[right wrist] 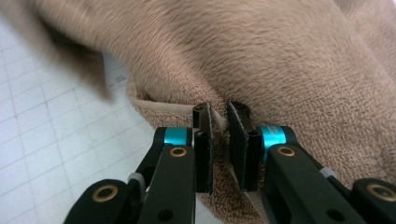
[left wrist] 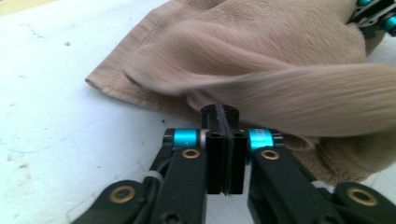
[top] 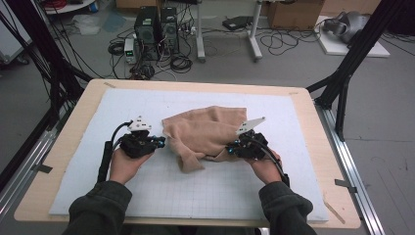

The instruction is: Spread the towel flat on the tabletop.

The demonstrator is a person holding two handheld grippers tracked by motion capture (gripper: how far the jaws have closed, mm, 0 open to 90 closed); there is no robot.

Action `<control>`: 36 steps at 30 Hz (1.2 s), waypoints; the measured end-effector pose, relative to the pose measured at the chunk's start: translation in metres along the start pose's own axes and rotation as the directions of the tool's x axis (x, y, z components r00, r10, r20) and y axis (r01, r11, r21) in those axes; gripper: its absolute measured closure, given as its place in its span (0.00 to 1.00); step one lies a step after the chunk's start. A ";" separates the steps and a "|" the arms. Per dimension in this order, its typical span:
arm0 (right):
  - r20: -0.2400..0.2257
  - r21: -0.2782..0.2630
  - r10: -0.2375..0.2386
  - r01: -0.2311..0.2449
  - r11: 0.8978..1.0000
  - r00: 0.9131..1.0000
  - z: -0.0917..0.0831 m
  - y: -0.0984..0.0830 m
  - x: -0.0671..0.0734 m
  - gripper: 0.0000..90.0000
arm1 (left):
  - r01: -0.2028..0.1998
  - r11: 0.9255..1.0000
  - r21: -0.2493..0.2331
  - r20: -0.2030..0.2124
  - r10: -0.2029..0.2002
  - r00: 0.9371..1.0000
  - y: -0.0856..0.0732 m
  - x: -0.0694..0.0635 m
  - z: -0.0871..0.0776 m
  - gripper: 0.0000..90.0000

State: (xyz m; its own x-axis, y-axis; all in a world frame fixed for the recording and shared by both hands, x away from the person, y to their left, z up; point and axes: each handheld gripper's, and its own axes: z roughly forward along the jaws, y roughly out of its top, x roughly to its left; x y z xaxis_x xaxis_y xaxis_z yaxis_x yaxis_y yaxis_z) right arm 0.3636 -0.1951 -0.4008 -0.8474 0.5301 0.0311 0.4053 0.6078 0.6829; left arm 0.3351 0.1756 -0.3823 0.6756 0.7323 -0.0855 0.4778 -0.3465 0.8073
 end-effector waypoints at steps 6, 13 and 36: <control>0.013 -0.012 -0.021 0.021 1.000 1.000 -0.005 0.002 0.007 0.88 | 0.005 0.999 -0.045 0.047 -0.003 0.999 0.006 -0.012 -0.023 0.75; 0.045 -0.043 -0.006 0.008 0.999 0.999 -0.010 0.004 0.016 0.74 | -0.021 0.999 -0.036 0.174 0.027 0.984 0.012 -0.049 -0.011 0.58; -0.037 0.042 -0.058 0.060 0.997 0.998 0.029 -0.018 0.042 0.95 | -0.168 0.982 0.085 0.097 0.160 0.982 -0.006 -0.066 0.050 0.91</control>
State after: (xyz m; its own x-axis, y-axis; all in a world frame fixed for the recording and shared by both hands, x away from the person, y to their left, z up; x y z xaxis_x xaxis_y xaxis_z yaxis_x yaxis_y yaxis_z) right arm 0.3305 -0.1665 -0.4335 -0.8816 0.4717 0.0180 0.3678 0.6625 0.6526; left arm 0.3153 0.0998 -0.4111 0.7945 0.6072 -0.0118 0.4035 -0.5132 0.7575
